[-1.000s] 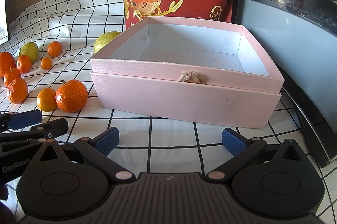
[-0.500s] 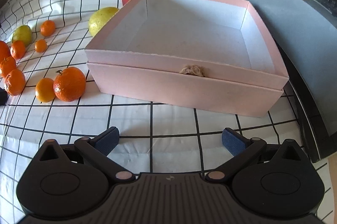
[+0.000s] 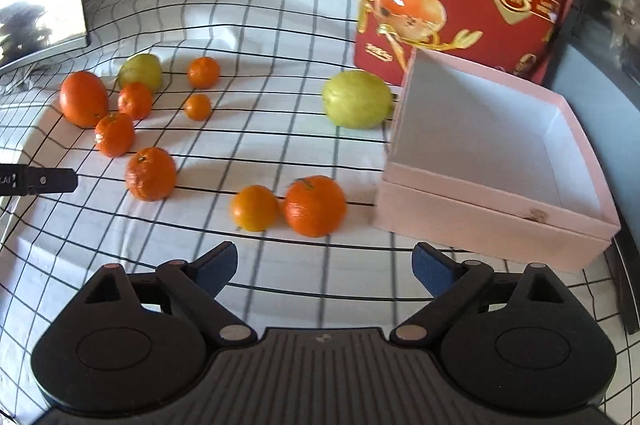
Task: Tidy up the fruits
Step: 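Reach the left tool to a small mandarin and close on it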
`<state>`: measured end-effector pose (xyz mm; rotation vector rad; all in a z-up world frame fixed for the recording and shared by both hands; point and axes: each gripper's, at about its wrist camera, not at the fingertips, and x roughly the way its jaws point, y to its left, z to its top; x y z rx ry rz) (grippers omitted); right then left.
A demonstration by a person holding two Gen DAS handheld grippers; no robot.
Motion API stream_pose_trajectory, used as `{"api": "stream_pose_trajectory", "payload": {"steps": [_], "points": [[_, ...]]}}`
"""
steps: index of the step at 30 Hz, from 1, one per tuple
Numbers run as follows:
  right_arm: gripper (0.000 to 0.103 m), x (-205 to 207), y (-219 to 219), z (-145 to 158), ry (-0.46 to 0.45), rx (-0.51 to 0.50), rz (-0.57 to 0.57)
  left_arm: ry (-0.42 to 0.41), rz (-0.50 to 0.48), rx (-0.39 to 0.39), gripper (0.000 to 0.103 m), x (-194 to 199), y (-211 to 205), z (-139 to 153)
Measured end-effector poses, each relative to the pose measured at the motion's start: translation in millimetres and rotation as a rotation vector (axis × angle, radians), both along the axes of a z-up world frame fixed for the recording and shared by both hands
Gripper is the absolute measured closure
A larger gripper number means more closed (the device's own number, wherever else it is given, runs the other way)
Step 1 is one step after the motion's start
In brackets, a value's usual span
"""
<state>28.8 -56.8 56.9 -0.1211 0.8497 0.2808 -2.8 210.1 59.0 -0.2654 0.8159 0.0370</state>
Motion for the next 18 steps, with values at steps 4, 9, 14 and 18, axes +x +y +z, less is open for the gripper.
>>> {"api": "stream_pose_trajectory", "payload": {"steps": [4,9,14,18], "points": [[0.008,-5,3,-1,-0.03,-0.032,-0.02,-0.027,-0.091,-0.001,0.054,3,-18,8],[0.008,-19,-19,3,-0.046,-0.043,-0.08,-0.09,-0.326,0.029,0.054,10,-66,22],[0.008,-34,-42,-2,0.008,-0.019,-0.156,-0.1,-0.502,0.113,0.053,14,-120,20],[0.008,-49,-52,-5,0.021,-0.006,-0.172,-0.08,-0.503,0.161,0.053,27,-133,11]]}}
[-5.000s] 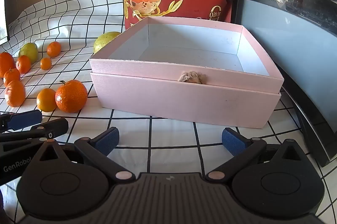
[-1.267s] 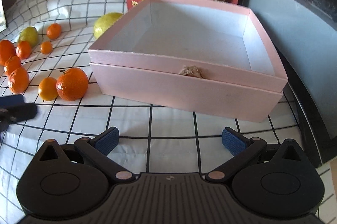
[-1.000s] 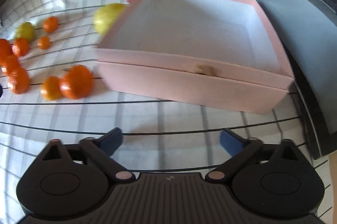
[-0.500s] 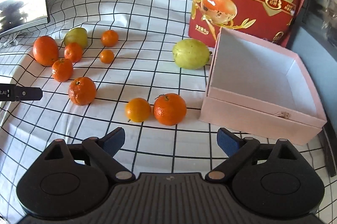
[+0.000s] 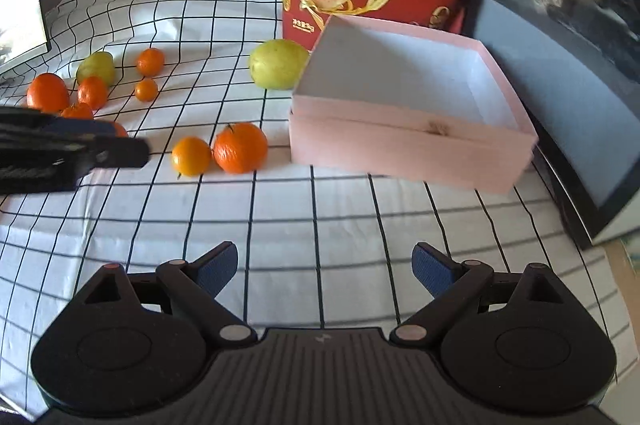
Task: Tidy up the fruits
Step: 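Reach the left tool to a small mandarin and close on it, then lift the mandarin with the left tool while the right tool grasps an orange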
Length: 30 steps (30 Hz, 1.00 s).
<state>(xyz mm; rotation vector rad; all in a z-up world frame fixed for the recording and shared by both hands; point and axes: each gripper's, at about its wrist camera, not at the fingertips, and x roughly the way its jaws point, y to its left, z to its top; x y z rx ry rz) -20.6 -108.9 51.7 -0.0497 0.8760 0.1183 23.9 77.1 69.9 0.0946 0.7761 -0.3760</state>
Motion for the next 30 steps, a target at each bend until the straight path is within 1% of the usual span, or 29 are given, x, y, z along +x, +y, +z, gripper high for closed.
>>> {"api": "stream_pose_trajectory", "payload": {"steps": [3,5,8,12,14,16,18,21,23,24,25,26,30], "points": [[0.008,-9,-3,-1,-0.01,-0.006,-0.011,0.016,-0.019,0.039,0.053,15,-6,-10],[0.008,-10,-4,-3,-0.004,-0.005,-0.018,0.019,-0.036,0.065,0.053,24,-11,-16],[0.008,-12,-8,-4,0.004,-0.002,-0.023,0.046,-0.052,0.089,0.053,36,-16,-27],[0.008,-15,-11,-5,0.005,-0.005,-0.024,0.083,-0.057,0.073,0.054,44,-18,-38],[0.008,-15,-11,-6,0.01,-0.006,-0.02,0.075,-0.054,0.072,0.065,43,-19,-38],[0.008,-15,-10,-7,0.011,-0.011,-0.011,0.065,-0.048,0.065,0.065,39,-17,-36],[0.009,-13,-8,-6,0.001,-0.015,0.003,0.068,-0.034,0.035,0.065,32,-11,-34],[0.016,-6,-1,-2,-0.028,-0.024,0.035,0.087,0.001,-0.015,0.065,15,5,-29],[0.03,3,6,0,-0.035,-0.023,0.07,0.102,0.036,-0.047,0.065,-1,18,-26],[0.034,8,12,1,-0.035,-0.021,0.094,0.109,0.054,-0.059,0.065,-8,24,-24],[0.042,13,17,1,-0.038,-0.021,0.113,0.119,0.074,-0.07,0.065,-16,32,-23],[0.045,18,23,1,-0.042,-0.025,0.128,0.129,0.093,-0.078,0.065,-23,38,-23],[0.045,43,51,-2,-0.067,-0.07,0.188,0.173,0.18,-0.103,0.065,-43,65,-25]]}}
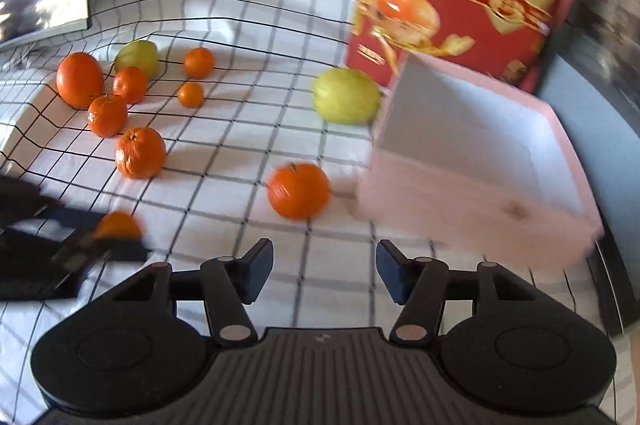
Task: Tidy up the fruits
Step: 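Lift the mandarin with the left tool while the right tool grasps an orange, then carry both fruits over the pink box and open both tools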
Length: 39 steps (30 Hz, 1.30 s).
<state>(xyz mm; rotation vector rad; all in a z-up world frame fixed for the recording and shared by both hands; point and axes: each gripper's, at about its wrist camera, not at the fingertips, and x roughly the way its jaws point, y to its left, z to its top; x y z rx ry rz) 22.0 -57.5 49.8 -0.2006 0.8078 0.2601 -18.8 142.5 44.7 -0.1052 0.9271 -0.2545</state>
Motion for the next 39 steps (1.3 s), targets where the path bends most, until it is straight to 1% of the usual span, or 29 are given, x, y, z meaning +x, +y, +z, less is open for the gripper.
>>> {"api": "stream_pose_trajectory", "payload": {"steps": [3,6,12,13,14,15,20,26,30,33,36,39], "points": [[0.046,15,20,-5,-0.033,-0.055,0.029,0.016,0.065,-0.024,0.065,-9,19,0],[0.046,30,36,-13,-0.048,-0.101,0.037,0.015,0.103,-0.032,0.065,-16,29,2],[0.046,48,48,-25,-0.038,-0.133,0.027,0.022,0.105,-0.05,0.065,-24,35,4],[0.047,48,49,-26,-0.038,-0.137,0.027,0.024,0.1,-0.053,0.065,-23,33,4],[0.055,49,49,-26,-0.036,-0.139,0.027,0.024,0.095,-0.055,0.065,-24,32,4],[0.059,49,49,-26,-0.031,-0.137,0.025,0.025,0.086,-0.057,0.065,-23,30,4],[0.059,38,34,-16,-0.004,-0.085,0.003,0.03,0.021,-0.072,0.065,-14,16,3],[0.059,4,3,-3,0.02,-0.042,-0.029,0.04,-0.082,-0.085,0.065,-2,-12,-2],[0.059,-18,-27,-1,0.049,-0.033,-0.095,0.04,-0.155,-0.09,0.065,7,-33,-4],[0.059,-31,-51,-3,0.053,-0.056,-0.158,0.039,-0.205,-0.094,0.065,15,-53,-4],[0.059,-37,-76,-4,0.049,-0.071,-0.23,0.028,-0.249,-0.098,0.065,24,-71,0],[0.059,-38,-97,-3,0.048,-0.062,-0.296,0.007,-0.29,-0.105,0.065,36,-90,8]]}}
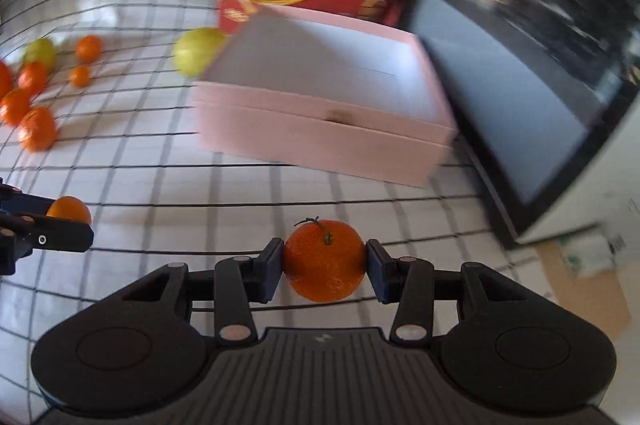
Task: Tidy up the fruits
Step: 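Carry both fruits over the pink box and open both tools, then move both tools back toward the loose fruit on the cloth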
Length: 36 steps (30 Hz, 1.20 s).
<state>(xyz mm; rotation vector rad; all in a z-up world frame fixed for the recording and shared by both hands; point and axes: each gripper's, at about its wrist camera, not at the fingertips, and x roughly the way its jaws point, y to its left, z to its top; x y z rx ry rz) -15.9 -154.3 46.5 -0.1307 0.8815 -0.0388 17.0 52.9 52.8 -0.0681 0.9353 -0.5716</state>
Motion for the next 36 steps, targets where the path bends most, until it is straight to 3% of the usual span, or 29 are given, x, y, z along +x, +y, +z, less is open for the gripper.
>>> {"api": "stream_pose_trajectory", "payload": {"steps": [7,13,16,19,23,26,29,30,33,36], "points": [[0.059,4,-25,21,-0.065,0.028,-0.037,-0.081,-0.031,-0.067,0.065,54,-38,45],[0.059,39,-42,61,-0.183,0.062,-0.023,-0.208,-0.006,-0.071,0.065,129,-87,95],[0.059,65,-45,76,-0.233,0.048,-0.001,-0.23,-0.008,-0.054,0.065,164,-110,112],[0.059,89,-47,83,-0.256,0.025,0.026,-0.222,-0.02,-0.046,0.065,188,-128,117],[0.059,122,-53,76,-0.229,0.011,0.052,-0.153,-0.019,0.036,0.065,212,-148,91],[0.056,137,-54,58,-0.153,0.041,0.086,-0.147,0.001,0.06,0.065,211,-146,74],[0.037,144,-51,46,-0.131,0.042,0.101,-0.13,0.019,0.021,0.065,196,-128,68],[0.035,143,-48,44,-0.137,0.031,0.108,-0.136,0.029,0.018,0.065,188,-120,67],[0.033,143,-38,40,-0.141,0.02,0.132,-0.166,0.077,0.013,0.065,156,-86,65],[0.031,142,-25,39,-0.137,0.044,0.156,-0.184,0.196,-0.016,0.065,119,-36,58]]}}
